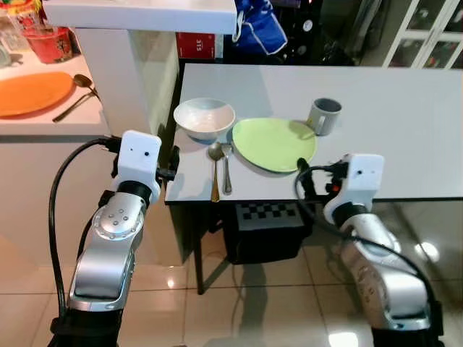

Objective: Setting the table

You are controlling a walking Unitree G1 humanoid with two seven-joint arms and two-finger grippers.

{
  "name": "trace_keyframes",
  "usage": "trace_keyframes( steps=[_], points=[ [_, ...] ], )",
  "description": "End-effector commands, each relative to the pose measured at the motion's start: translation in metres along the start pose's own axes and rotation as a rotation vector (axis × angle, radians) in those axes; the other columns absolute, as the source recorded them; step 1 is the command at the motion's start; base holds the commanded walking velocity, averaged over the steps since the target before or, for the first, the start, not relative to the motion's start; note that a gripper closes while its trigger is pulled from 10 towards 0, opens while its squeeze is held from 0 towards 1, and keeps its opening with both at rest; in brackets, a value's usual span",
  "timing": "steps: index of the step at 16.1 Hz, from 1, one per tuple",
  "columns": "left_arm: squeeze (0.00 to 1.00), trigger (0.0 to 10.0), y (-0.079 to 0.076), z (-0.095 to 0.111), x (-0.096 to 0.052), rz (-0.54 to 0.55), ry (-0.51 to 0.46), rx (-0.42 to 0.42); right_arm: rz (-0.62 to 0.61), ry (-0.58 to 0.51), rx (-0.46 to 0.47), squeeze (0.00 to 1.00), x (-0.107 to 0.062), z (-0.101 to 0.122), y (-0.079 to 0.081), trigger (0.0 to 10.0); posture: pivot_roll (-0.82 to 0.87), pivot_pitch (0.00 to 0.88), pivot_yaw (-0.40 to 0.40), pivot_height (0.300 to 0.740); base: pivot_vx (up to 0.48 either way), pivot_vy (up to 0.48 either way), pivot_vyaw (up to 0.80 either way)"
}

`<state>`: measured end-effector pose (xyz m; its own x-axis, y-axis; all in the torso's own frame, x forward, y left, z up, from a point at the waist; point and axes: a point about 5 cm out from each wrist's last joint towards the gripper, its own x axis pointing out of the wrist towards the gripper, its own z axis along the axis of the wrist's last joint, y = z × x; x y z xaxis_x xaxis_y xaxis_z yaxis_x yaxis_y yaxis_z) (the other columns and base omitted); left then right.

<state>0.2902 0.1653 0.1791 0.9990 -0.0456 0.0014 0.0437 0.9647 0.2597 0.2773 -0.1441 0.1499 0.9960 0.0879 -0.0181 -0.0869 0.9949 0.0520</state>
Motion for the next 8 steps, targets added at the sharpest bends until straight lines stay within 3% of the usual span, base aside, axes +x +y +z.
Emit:
trace_keyframes(
  steps=[1,3,5,8],
  points=[
    [0.0,10.0,-0.003,0.007,0.001,-0.018,-0.027,-0.004,0.01,-0.041,-0.033,0.0,-0.001,0.008,0.0,10.0,-0.02,0.0,-0.012,0.74,0.0,0.0,0.0],
    [0.0,10.0,-0.003,0.007,0.002,0.004,-0.018,-0.007,0.01,-0.011,-0.016,0.0,0.004,0.005,-0.001,10.0,-0.01,0.0,-0.014,0.74,0.0,0.154,0.0],
    [0.0,10.0,-0.005,0.008,-0.001,-0.021,-0.039,0.048,-0.001,-0.015,0.042,0.0,0.007,0.005,-0.001,10.0,0.02,0.0,-0.022,0.74,0.0,0.362,0.0],
    [0.0,10.0,-0.001,0.012,0.003,-0.005,-0.046,0.05,-0.02,-0.015,0.071,0.0,0.011,0.004,0.003,10.0,0.03,0.0,-0.017,0.74,0.0,0.455,0.0]
  ],
)
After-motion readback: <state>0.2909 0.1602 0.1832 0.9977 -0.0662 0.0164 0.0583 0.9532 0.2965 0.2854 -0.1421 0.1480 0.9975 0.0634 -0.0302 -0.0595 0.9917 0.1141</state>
